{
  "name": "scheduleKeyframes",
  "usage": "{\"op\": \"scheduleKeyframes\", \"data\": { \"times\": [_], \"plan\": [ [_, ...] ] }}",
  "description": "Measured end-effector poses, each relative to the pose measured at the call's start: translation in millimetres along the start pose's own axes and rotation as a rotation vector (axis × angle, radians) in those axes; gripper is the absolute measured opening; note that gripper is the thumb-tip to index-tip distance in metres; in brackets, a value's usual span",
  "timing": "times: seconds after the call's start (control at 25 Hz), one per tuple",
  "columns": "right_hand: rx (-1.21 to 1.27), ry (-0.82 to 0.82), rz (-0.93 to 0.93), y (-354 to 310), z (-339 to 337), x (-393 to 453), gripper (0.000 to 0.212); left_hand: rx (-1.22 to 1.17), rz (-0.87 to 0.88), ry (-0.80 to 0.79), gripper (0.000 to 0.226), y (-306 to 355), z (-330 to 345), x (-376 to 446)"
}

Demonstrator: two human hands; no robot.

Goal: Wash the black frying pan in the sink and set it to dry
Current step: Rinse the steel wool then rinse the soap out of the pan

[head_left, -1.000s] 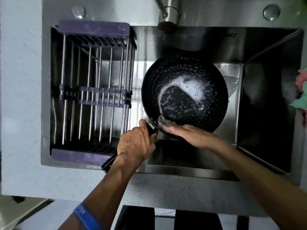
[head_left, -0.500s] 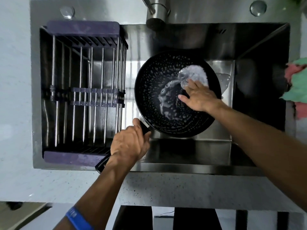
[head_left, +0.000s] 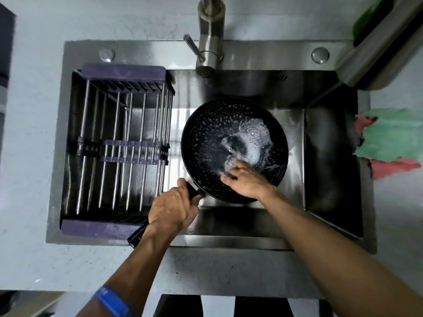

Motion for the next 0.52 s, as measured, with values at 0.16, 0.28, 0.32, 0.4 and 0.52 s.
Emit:
{"op": "scheduleKeyframes", "data": {
  "times": [0.16, 0.28, 0.32, 0.4, 0.52],
  "plan": [
    [0.676, 0.195, 0.069, 41, -42, -70, 0.042, -0.303, -0.079, -0.072, 0.047, 1, -12, -10],
    [1.285, 0.45, -0.001, 46, -130, -139, 0.027, -0.325, -0.006, 0.07, 0.045, 12, -57, -21],
    [1.454, 0.491, -0.121, 38, -165, -162, 0.025, -0.379, 0.025, 0.161, 0.046, 16, -83, -23],
    [1.575, 0.551, -0.356, 11, -224, -205, 0.039, -0.584, 0.054, 0.34, 0.045, 23, -142, -18],
    [1.356, 0.58, -0.454, -31, -262, -238, 0.06, -0.822, -0.02, 0.484, 0.05, 41, -227, 11]
  ]
}}
Point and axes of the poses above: each hand's wrist, its own x-axis towards the middle knuckle, its own z-axis out of the palm, y = z × x, the point moved 7 cm from there along x, towards the middle knuckle, and after that the axes turned 10 degrees about -x, right-handed, at the moved point
